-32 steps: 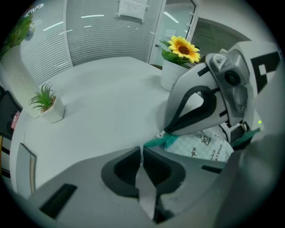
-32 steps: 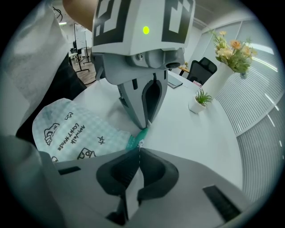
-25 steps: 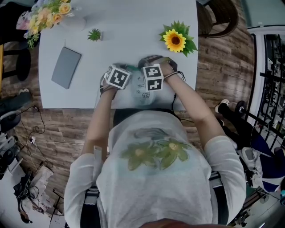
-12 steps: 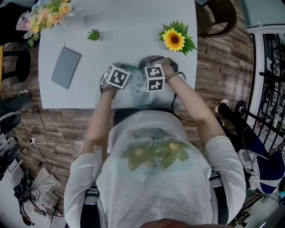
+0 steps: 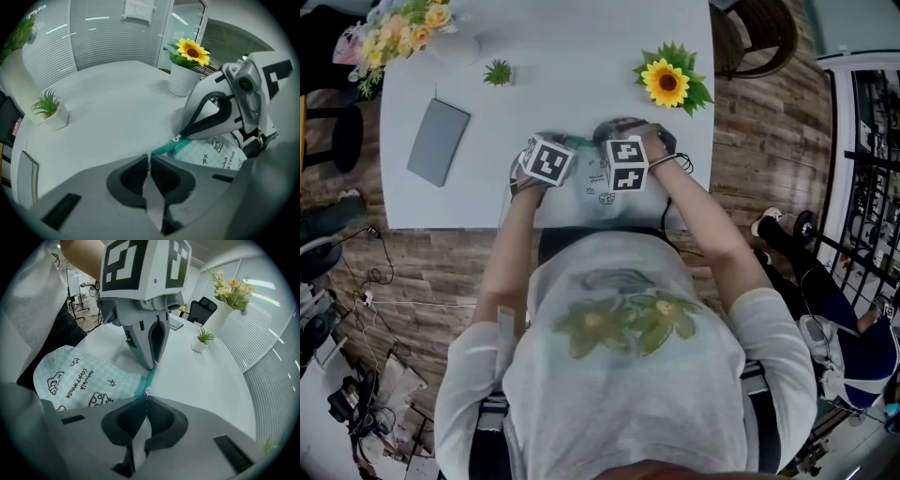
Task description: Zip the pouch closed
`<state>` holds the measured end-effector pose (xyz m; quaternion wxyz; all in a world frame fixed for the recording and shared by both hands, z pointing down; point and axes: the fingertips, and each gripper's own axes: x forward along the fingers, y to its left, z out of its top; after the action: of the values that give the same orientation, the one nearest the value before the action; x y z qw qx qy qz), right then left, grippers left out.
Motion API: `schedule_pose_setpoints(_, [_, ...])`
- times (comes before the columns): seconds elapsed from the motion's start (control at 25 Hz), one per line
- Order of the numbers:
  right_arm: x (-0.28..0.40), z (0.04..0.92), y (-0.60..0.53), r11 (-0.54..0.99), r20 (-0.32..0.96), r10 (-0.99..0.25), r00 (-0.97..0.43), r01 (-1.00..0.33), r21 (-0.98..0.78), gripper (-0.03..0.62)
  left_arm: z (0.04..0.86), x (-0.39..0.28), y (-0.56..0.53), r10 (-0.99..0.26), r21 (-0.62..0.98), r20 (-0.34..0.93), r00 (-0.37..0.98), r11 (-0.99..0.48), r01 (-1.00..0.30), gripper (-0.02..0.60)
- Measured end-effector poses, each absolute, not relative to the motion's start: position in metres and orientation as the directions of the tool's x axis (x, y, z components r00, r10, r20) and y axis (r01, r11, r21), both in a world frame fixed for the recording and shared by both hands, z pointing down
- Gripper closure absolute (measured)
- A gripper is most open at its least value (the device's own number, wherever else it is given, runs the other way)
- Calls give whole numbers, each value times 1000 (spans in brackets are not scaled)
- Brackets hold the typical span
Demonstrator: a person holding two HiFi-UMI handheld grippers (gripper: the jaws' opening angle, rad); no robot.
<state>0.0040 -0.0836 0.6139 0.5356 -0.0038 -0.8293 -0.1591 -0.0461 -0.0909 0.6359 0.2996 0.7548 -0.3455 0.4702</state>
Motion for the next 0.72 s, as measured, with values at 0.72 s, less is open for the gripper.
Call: schedule_pose_setpoints(0.72, [15, 617, -78, 962, 885, -167, -434, 126, 244, 576, 634, -48, -95, -242, 96, 925, 293, -596, -797, 555])
